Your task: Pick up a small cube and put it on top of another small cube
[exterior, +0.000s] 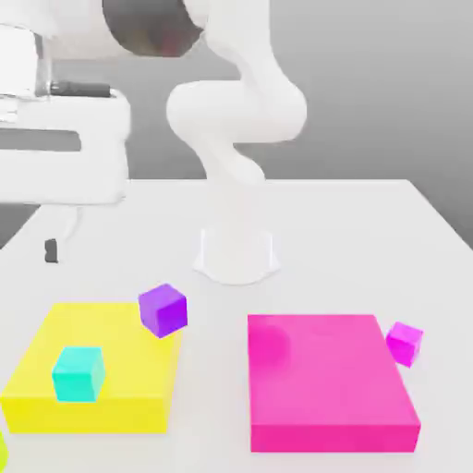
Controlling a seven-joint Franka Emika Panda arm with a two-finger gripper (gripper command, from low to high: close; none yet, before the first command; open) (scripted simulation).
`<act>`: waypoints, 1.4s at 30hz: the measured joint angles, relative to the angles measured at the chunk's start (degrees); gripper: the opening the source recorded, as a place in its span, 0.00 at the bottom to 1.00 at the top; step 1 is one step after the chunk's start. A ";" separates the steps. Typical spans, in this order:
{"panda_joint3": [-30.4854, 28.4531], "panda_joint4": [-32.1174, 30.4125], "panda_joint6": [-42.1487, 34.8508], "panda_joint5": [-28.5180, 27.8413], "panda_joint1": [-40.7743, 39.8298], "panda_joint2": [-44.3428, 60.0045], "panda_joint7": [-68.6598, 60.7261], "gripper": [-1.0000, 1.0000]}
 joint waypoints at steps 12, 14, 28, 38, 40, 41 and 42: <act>0.97 4.56 5.14 6.27 -10.57 25.29 -16.41 0.50; 2.23 5.53 7.83 7.71 -11.83 29.44 -17.76 0.50; -0.02 3.16 4.26 5.10 -9.65 23.55 -15.09 0.00; -4.02 -11.43 -0.70 -6.66 -1.57 2.30 3.69 0.00; -3.64 -14.37 -1.71 -8.26 -0.96 -1.81 6.99 0.00; -3.63 -15.85 -2.19 -8.87 -0.52 -3.82 8.51 0.00; -3.39 -17.34 -2.68 -9.37 -0.33 -5.80 9.93 0.00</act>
